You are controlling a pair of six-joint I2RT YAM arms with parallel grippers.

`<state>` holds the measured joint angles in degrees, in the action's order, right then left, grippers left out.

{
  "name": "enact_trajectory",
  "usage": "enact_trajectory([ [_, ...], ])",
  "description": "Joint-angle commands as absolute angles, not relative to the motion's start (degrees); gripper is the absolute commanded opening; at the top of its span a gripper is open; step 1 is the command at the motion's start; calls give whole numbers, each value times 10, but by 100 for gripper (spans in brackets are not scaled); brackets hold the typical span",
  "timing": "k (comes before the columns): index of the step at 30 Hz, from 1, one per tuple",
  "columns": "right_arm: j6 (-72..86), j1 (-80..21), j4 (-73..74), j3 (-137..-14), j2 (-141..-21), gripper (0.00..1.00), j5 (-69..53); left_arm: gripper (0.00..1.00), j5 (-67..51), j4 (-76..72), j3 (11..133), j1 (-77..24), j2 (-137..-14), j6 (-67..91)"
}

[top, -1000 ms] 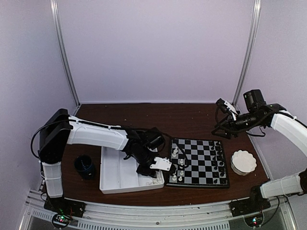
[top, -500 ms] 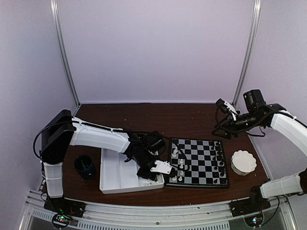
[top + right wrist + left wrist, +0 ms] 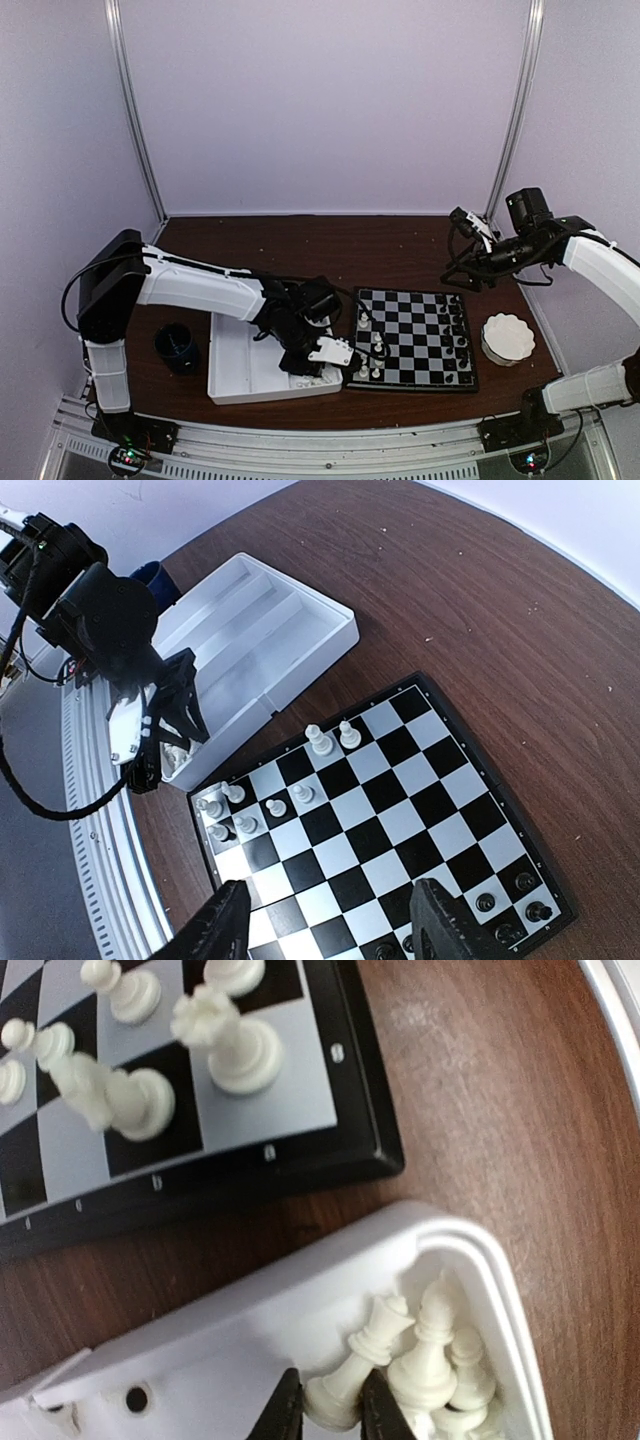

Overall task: Set up the chess pieces on the board
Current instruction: Pick up the king from the storage box.

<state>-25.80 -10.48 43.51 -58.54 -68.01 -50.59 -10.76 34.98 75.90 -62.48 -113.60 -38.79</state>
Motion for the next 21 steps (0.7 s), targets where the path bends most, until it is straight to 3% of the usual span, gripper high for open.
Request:
enact_trajectory([
  [1, -263, -100, 438, -590, -687, 57, -521, 10, -17, 377, 730, -623, -1091, -345],
  [5, -243, -100, 437, -596, -695, 57, -532, 8, -22, 348, 710, -586, -1036, -284],
  [11, -249, -126, 485, -659, -749, 58, -529, 8, -153, 226, 681, -534, -956, -184],
  [21, -210, -281, 540, -848, -885, 57, -491, 8, -343, -20, 623, -486, -931, 33],
])
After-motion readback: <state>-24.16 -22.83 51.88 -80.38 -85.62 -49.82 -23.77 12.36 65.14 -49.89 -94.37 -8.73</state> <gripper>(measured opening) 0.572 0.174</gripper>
